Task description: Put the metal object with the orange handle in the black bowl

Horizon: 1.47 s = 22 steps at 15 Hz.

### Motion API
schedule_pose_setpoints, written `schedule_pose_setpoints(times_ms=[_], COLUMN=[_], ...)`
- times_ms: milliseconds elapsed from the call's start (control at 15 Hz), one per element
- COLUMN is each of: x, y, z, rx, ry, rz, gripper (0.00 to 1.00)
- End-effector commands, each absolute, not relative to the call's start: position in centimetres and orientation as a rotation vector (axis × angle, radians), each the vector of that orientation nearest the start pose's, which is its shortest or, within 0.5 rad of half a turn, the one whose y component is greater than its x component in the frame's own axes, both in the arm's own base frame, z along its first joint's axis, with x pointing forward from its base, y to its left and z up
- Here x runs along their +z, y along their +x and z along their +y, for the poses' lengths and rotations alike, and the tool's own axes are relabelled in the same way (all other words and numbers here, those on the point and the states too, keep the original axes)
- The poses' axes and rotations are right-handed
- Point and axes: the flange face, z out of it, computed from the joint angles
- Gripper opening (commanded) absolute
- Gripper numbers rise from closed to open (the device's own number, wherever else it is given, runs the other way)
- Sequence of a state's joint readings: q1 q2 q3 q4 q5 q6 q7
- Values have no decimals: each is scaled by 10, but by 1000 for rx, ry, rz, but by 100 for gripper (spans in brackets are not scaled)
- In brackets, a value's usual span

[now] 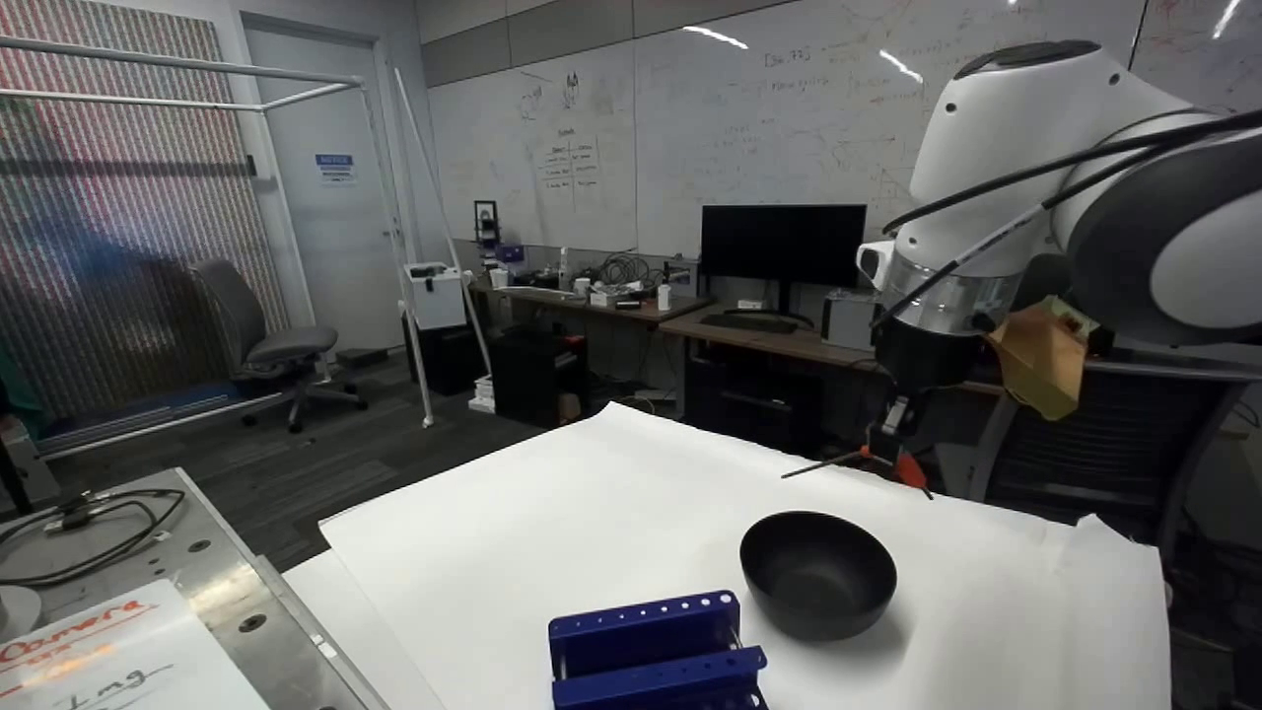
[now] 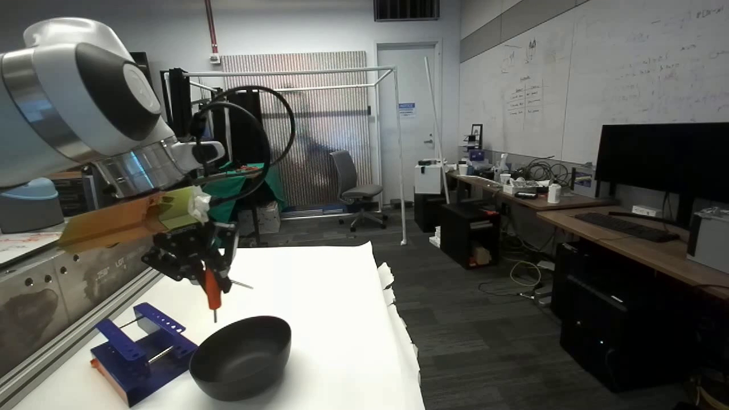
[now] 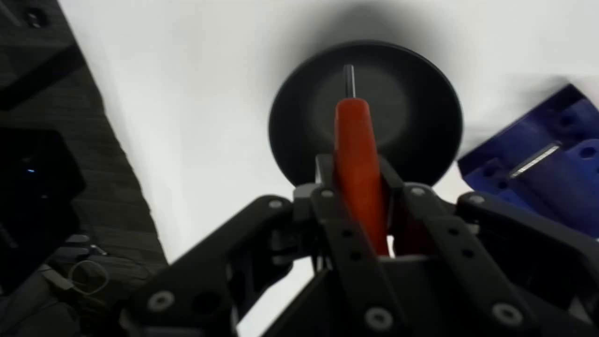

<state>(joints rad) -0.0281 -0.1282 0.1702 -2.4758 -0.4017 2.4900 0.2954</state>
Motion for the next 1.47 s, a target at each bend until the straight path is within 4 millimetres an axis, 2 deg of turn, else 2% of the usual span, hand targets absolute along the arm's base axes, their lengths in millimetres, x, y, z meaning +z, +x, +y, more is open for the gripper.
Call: schedule_pose_setpoints(times_ms=[0,200,467,600,667,800,1000,1200,1400], x=[343,311,266,251,244,237,239,259,285], y=[490,505,524,532,534,540,544,540,532], z=[69,76,87,88,88,85,80,79,80], rx=[-223,-28,78,129,161,183,181,124,55], ry=[-3547,-3526,-3427,-3394,-3371,-3338,-3299,-3247,-3179], rz=[-131,-192,-264,-286,-305,-298,-287,-218,-147], gripper=[18,18,17,18,46,53,76,100,100])
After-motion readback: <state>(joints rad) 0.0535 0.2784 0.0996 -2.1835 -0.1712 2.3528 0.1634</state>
